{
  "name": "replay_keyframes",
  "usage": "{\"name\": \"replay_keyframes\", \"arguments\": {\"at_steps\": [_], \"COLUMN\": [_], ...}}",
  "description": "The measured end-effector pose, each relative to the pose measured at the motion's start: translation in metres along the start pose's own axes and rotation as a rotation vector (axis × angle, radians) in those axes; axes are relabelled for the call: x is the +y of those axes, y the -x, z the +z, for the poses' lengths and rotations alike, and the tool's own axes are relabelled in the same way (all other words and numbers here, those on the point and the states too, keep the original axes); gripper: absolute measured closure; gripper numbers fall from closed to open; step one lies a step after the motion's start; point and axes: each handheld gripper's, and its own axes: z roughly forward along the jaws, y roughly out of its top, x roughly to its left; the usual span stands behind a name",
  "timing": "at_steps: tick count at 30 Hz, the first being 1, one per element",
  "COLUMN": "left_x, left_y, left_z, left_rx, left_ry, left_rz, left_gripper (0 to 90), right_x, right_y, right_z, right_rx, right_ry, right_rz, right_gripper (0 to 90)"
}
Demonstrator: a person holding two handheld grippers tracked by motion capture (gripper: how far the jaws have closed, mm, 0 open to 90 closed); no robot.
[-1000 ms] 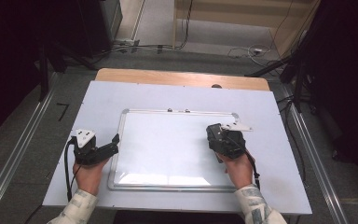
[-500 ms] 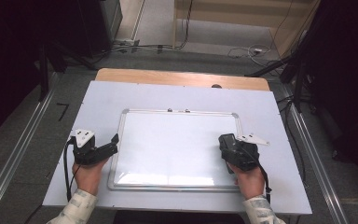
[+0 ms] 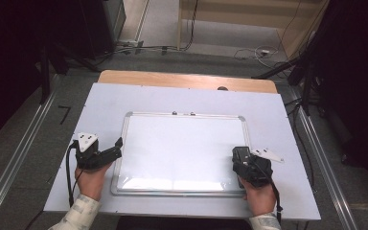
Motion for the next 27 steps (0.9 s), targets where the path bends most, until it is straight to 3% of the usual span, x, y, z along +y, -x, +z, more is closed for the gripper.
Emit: {"name": "replay_keyframes", "arguments": {"at_steps": [3, 9, 14, 21, 27], "left_x": [0.0, 0.0, 0.0, 0.0, 0.0], "left_y": [0.0, 0.0, -0.001, 0.0, 0.0], "left_z": [0.0, 0.0, 0.0, 0.0, 0.0], "left_rx": [0.0, 0.0, 0.0, 0.0, 0.002], "left_ry": [0.0, 0.001, 0.001, 0.003, 0.002], "left_rz": [0.001, -0.002, -0.002, 0.0, 0.0], "left_gripper": [12.4, 12.4, 12.4, 12.4, 12.4], "right_x": [-0.003, -0.005, -0.009, -0.011, 0.0], "right_y": [-0.004, -0.007, -0.007, -0.002, 0.007], "right_z": [0.001, 0.01, 0.019, 0.021, 0.007], "right_rx": [-0.031, -0.047, -0.074, -0.047, -0.025], "right_ry": [0.012, -0.008, -0.052, -0.053, 0.013], "right_rz": [-0.008, 0.009, 0.021, 0.038, 0.045], "right_gripper": [38.7, 38.7, 38.5, 32.8, 26.6]}}
